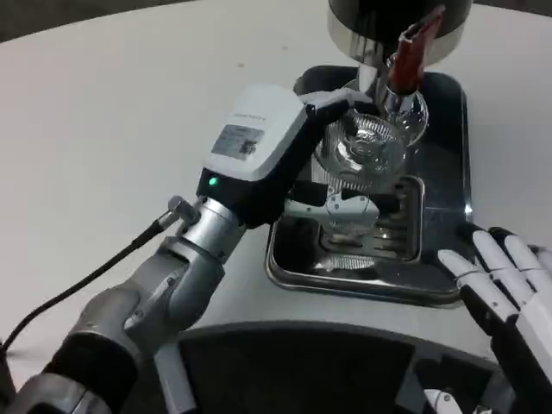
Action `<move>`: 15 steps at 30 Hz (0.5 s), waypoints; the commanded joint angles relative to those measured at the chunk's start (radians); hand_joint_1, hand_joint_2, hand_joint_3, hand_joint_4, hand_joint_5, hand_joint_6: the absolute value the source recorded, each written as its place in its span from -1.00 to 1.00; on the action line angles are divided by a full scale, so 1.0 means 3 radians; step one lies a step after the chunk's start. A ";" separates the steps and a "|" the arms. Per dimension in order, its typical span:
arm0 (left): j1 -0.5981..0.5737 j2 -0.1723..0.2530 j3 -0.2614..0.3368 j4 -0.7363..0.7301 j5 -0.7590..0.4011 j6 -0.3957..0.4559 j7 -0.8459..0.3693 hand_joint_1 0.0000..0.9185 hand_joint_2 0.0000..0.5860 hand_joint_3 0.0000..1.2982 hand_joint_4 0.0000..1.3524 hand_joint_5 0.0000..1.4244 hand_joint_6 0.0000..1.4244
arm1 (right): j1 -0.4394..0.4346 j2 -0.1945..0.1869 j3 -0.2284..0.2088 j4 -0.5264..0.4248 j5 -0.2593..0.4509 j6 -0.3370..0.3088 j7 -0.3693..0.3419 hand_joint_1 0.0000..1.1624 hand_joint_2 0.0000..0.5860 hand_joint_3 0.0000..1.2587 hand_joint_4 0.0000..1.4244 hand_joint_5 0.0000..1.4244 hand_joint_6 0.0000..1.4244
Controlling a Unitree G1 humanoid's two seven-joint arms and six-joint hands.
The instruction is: Grasp the cup under the faucet to collect the drink, then remove the cup.
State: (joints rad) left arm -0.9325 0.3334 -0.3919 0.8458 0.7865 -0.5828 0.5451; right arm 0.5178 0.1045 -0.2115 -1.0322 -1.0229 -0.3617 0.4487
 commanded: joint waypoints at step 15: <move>0.0090 -0.0034 -0.0015 -0.0171 0.0023 0.0158 0.0125 -0.37 -0.68 -0.43 -0.48 -0.10 0.50 | 0.0285 0.0486 -0.0443 -0.0050 0.0464 -0.0312 0.0095 -0.09 0.47 -0.75 -1.00 -1.00 -0.93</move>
State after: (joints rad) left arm -0.9311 0.3118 -0.4012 0.8260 0.7935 -0.5437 0.5533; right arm 0.5268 0.1043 -0.3322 -1.0322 -0.9063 -0.4420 0.4649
